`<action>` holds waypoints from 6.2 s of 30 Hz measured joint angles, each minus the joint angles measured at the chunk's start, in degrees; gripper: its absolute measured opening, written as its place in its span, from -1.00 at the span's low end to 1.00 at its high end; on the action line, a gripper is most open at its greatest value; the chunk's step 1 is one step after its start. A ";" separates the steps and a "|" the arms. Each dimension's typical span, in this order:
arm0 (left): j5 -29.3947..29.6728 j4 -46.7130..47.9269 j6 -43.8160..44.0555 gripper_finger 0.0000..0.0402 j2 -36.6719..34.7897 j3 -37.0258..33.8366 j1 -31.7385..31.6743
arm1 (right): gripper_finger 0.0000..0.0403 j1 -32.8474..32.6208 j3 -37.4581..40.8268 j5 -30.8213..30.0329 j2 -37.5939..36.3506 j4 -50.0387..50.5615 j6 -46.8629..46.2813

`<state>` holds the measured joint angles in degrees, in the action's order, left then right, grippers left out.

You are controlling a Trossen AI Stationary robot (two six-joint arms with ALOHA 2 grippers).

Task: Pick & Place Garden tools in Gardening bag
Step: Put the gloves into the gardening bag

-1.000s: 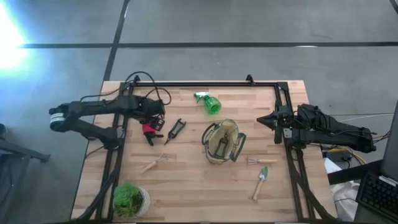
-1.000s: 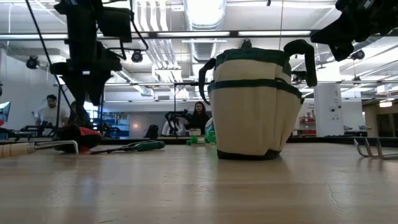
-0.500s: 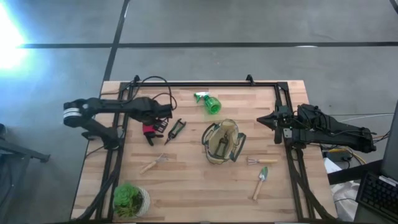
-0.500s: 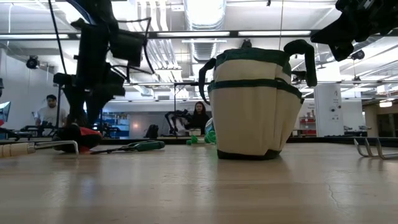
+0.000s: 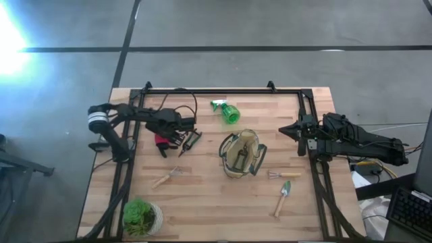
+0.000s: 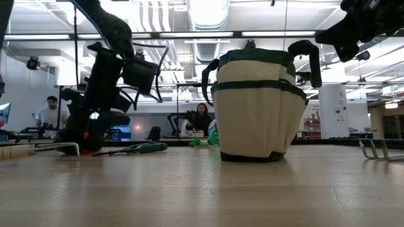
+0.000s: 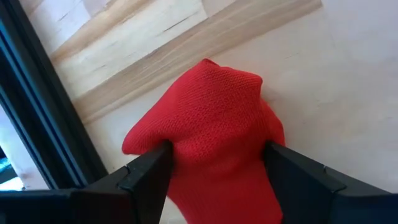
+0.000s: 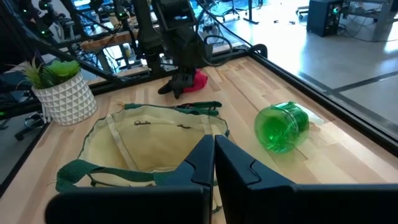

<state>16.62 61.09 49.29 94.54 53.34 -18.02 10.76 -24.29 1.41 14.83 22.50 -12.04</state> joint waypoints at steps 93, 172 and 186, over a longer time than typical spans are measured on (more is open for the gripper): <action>-29.71 -63.75 -30.10 -0.85 -22.87 3.26 7.26 | -0.96 0.02 0.00 -0.07 -0.02 -0.44 0.23; -3.04 -107.97 -67.38 -0.85 12.64 13.48 17.09 | -0.96 0.02 0.00 -0.07 0.00 0.02 0.45; -1.07 -110.73 -67.41 -0.85 12.61 11.24 17.07 | -0.96 0.02 0.00 -0.02 0.15 -2.51 -1.48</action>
<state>15.55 -49.64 -18.12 107.15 64.58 -0.95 10.79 -24.29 1.39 14.98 19.99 -13.52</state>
